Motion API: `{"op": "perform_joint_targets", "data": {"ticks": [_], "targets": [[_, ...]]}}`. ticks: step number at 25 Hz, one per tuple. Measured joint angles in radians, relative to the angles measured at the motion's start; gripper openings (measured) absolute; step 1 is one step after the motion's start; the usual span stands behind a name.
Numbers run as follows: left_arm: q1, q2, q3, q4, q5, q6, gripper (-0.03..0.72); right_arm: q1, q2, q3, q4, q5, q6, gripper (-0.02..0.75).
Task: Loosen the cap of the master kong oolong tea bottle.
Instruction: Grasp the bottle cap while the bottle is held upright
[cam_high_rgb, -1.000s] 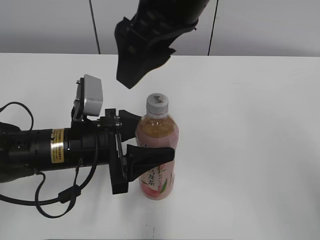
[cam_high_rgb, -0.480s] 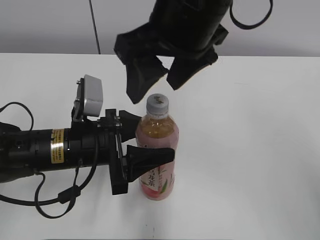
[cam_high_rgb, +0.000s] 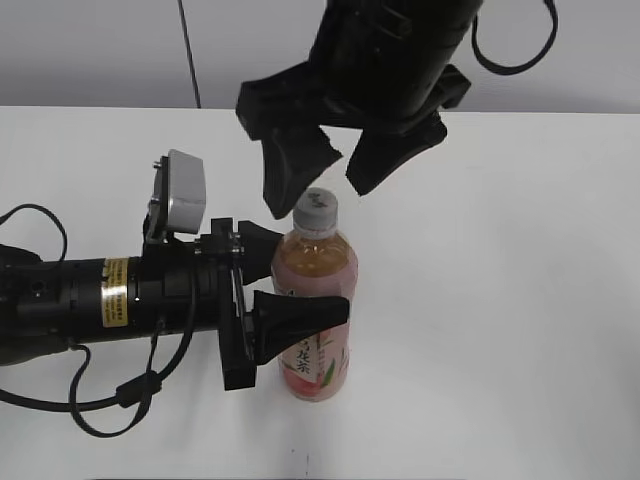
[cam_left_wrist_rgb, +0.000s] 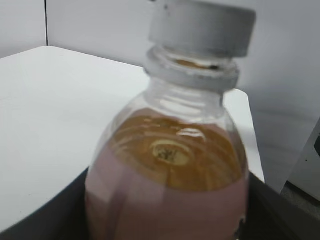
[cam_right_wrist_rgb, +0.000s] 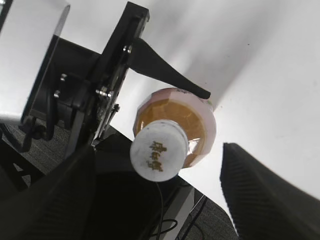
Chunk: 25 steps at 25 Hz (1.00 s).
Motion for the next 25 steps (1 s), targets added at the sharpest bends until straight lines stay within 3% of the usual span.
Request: {"op": "perform_joint_targets", "data": {"ticks": [9, 19, 25], "targets": [[0.0, 0.0, 0.0, 0.001, 0.0, -0.001, 0.464, 0.02, 0.034, 0.0, -0.005, 0.0, 0.0, 0.535], [0.0, 0.0, 0.0, 0.001, 0.0, -0.001, 0.464, 0.02, 0.034, 0.0, -0.035, 0.0, -0.013, 0.3], [0.0, 0.0, 0.0, 0.001, 0.0, -0.001, 0.464, 0.02, 0.034, 0.0, -0.035, -0.001, -0.044, 0.282]]}}
